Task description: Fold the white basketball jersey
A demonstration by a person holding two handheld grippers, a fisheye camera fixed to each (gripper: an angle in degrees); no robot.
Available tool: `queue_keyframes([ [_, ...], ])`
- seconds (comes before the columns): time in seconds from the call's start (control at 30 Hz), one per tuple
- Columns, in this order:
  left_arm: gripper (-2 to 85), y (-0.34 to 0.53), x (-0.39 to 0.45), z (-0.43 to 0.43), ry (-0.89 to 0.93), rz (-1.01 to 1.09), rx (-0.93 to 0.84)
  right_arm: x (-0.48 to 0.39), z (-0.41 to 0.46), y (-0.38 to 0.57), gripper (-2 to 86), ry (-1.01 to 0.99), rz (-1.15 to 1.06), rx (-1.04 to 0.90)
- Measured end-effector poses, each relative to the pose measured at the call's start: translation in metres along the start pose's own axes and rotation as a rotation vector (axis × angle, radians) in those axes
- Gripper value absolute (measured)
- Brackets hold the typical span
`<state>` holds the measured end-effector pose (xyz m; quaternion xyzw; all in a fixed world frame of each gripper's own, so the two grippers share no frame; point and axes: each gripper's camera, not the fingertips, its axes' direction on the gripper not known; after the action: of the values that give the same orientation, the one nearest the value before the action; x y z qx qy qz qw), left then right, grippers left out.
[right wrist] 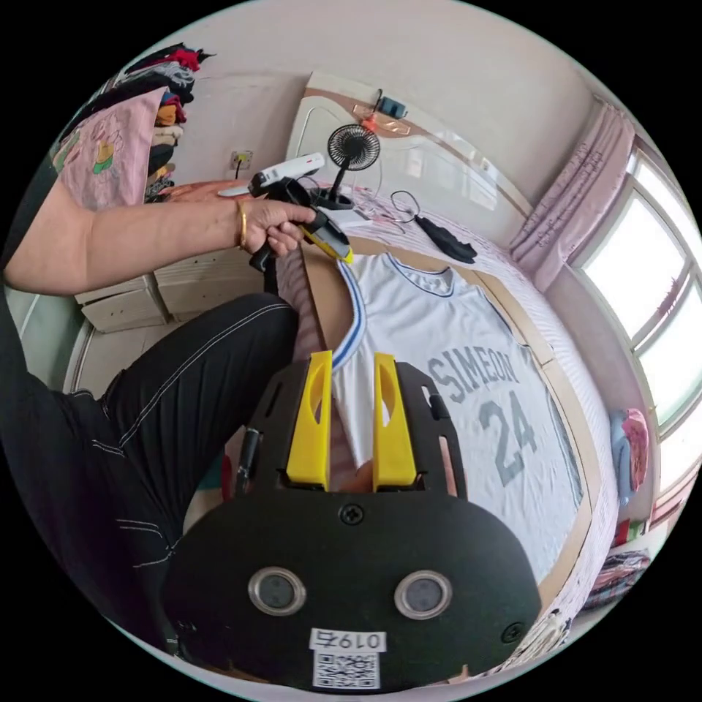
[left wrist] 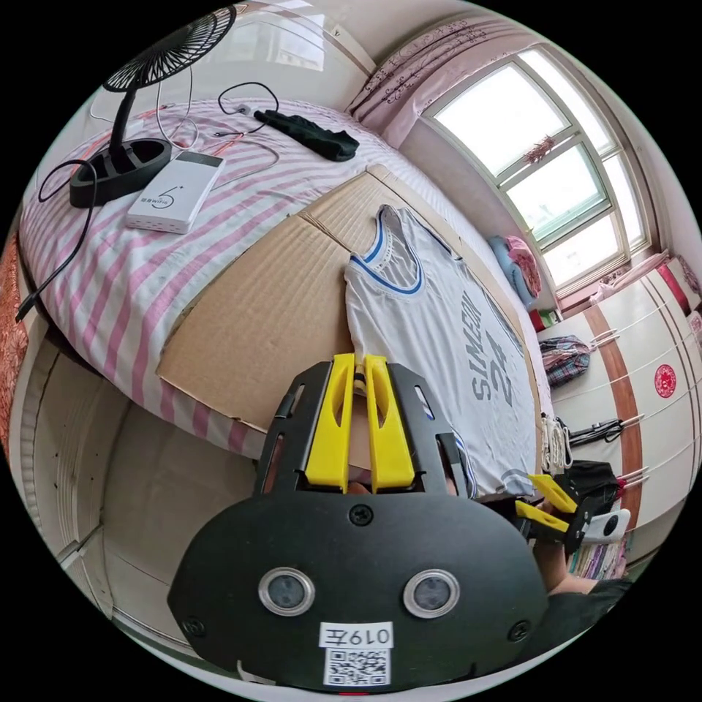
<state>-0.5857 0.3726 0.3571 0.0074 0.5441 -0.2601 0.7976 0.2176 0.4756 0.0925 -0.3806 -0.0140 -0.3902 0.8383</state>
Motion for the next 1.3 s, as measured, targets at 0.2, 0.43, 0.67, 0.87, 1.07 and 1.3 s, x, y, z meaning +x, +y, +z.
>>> queue_keyframes([
  [0.2,1.4,-0.018,-0.019,-0.007,0.009,0.014,0.005,-0.007,0.034,-0.013,8.4,-0.058,-0.011,-0.081],
  [0.43,1.2,-0.031,-0.036,-0.008,0.023,-0.001,-0.003,-0.001,0.039,-0.022,7.6,-0.087,0.014,-0.112],
  [0.67,2.0,-0.042,-0.03,-0.009,-0.049,0.082,-0.012,-0.003,0.037,-0.043,7.0,-0.08,0.015,-0.118],
  [0.87,2.6,-0.048,-0.013,-0.009,-0.161,0.169,-0.019,0.003,0.028,-0.059,6.3,-0.102,0.035,-0.1],
  [1.07,5.5,-0.054,-0.022,-0.036,-0.116,0.15,0.062,0.009,0.003,-0.079,7.7,-0.165,0.027,-0.04],
  [1.3,7.9,-0.127,-0.019,-0.019,-0.09,0.148,0.073,0.029,-0.041,-0.099,8.5,-0.245,0.087,0.066],
])
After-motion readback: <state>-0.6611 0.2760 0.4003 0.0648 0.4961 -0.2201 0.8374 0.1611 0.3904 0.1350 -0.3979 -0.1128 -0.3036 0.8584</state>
